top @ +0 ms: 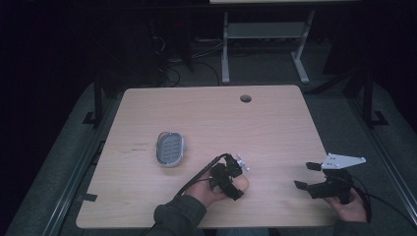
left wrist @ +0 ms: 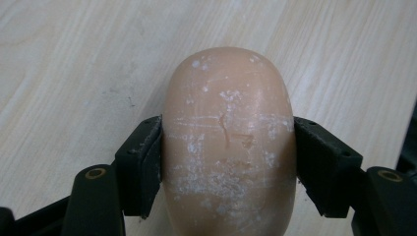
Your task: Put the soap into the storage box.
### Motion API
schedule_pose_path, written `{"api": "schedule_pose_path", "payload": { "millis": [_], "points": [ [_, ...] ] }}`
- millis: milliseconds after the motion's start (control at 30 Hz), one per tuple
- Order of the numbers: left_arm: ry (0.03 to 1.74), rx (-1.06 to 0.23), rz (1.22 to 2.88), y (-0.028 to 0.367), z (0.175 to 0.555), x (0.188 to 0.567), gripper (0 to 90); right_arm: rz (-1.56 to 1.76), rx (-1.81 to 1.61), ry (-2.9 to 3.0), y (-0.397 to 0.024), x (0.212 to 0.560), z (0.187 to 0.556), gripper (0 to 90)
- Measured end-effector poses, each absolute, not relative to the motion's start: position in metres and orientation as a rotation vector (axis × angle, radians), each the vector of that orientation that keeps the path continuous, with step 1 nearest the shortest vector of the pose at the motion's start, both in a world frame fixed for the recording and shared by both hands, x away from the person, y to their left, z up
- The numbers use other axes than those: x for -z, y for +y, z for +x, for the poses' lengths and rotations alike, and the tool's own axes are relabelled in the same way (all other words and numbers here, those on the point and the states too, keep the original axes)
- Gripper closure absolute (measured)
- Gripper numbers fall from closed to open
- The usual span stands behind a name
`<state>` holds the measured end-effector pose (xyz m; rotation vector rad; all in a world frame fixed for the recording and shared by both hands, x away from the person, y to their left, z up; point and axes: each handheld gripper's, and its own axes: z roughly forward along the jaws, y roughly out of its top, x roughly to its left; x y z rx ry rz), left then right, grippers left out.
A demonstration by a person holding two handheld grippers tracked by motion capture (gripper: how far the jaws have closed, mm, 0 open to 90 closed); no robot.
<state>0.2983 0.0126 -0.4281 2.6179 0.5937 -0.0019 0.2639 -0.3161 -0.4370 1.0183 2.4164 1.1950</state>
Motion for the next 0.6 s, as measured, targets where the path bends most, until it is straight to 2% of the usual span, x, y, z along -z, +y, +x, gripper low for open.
{"api": "schedule_pose_path", "payload": {
  "millis": [600],
  "points": [
    [0.796,0.204,2.452,0.041,0.325,0.393,32.4,1.023,-1.204,2.411,-0.317,0.437,0.265,15.9]
  ]
}}
